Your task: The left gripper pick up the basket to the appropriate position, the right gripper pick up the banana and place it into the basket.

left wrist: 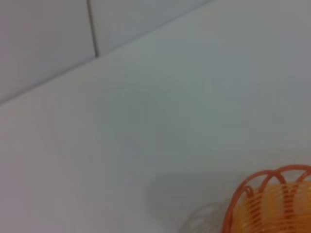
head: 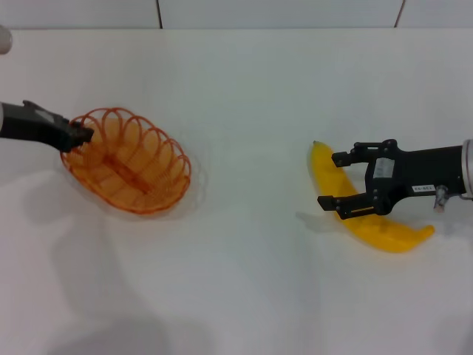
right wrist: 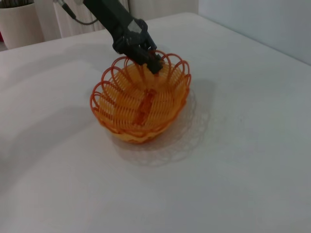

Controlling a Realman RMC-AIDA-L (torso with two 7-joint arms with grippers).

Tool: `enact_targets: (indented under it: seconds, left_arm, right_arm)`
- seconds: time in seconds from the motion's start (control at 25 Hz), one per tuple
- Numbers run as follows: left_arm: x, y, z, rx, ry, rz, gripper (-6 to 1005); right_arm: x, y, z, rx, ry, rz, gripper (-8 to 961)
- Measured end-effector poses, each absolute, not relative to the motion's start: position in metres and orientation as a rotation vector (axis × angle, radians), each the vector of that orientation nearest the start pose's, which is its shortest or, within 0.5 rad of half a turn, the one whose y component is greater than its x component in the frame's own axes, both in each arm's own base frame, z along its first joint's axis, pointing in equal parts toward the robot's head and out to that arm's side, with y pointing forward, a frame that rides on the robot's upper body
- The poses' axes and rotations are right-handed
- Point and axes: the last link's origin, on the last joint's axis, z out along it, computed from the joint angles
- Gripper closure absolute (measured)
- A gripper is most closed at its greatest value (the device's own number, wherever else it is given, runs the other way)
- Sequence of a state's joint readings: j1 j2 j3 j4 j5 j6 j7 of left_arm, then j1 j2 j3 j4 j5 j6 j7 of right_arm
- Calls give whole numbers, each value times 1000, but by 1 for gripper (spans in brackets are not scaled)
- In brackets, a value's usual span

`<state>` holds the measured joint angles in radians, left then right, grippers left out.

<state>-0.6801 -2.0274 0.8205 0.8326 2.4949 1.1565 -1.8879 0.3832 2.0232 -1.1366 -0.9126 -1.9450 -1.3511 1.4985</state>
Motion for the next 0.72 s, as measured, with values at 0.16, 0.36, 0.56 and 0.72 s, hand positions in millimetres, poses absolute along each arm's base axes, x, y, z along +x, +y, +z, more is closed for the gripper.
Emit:
enact_targets:
  seconds: [0.16,0.36,0.56,0.72]
  left_arm:
    - [-263,414,39,-2476,-750,53,855]
    - [-251,417,37,-2498,-698,-1,858]
    - [-241,420,36,-2508,-651,-90,856]
    - [-239,420,32,-2518,-639,-132,854]
  right_arm:
    - [275,326,0,-2792,473,254,76]
    - [275,327,0,-2791,471,253,76]
    - [274,327,0,-2792,469,254,77]
    - [274,327,0,-2792,468,254,77]
